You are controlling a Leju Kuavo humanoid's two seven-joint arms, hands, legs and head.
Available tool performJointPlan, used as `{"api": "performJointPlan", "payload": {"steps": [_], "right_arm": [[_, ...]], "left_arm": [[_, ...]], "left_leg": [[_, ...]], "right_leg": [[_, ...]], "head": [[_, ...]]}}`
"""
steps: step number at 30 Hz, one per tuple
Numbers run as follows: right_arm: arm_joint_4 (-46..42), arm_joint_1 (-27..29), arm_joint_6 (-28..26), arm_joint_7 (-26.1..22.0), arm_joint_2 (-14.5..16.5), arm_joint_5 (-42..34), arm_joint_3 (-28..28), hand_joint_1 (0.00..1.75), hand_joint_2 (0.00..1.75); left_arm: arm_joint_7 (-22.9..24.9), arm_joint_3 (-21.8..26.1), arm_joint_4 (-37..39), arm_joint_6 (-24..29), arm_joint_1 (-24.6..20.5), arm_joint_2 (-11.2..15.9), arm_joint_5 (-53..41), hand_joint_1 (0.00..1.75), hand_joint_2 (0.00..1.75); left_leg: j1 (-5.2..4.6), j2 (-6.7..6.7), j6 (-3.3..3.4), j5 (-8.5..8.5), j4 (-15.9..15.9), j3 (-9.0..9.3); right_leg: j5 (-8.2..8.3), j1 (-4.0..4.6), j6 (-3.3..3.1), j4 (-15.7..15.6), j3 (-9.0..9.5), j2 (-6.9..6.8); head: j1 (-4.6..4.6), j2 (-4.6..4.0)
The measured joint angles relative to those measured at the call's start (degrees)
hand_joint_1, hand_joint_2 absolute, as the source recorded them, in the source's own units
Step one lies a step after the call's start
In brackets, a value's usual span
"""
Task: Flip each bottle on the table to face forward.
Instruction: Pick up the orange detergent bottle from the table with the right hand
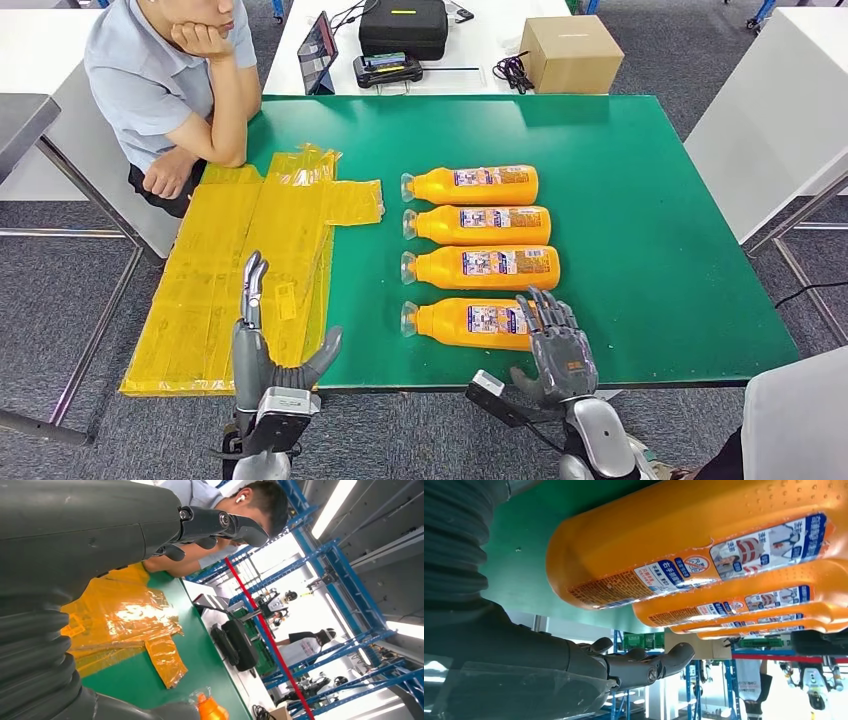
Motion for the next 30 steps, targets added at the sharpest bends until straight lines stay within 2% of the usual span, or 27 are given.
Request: {"api": "performJointPlan", "payload": {"steps": [11, 30], "right_arm": [[0.2, -1.7, 2.3, 0.9, 0.0, 1.2, 0.1, 0.00, 1.75], [1.9, -4.1, 5.7, 4.7, -0.2, 4.0, 1.8, 0.00, 1.75]], "left_arm": [[1.9, -2.0, -0.1, 0.0, 0.0, 0.6, -1.1, 0.00, 1.75], [3.6, -2.3, -1.1, 0.0, 0.0, 1.0, -3.4, 0.00, 1.75]], "left_leg": [[0.00, 0.00, 0.00, 0.00, 0.0, 0.00], [0.00, 0.00, 0.00, 0.01, 0.0, 0.00]], "right_leg": [[0.00, 0.00, 0.00, 0.0, 0.00, 0.00], [0.00, 0.00, 0.00, 0.0, 0.00, 0.00]], "head": [[0.01, 0.00], [0.01, 0.00]]}}
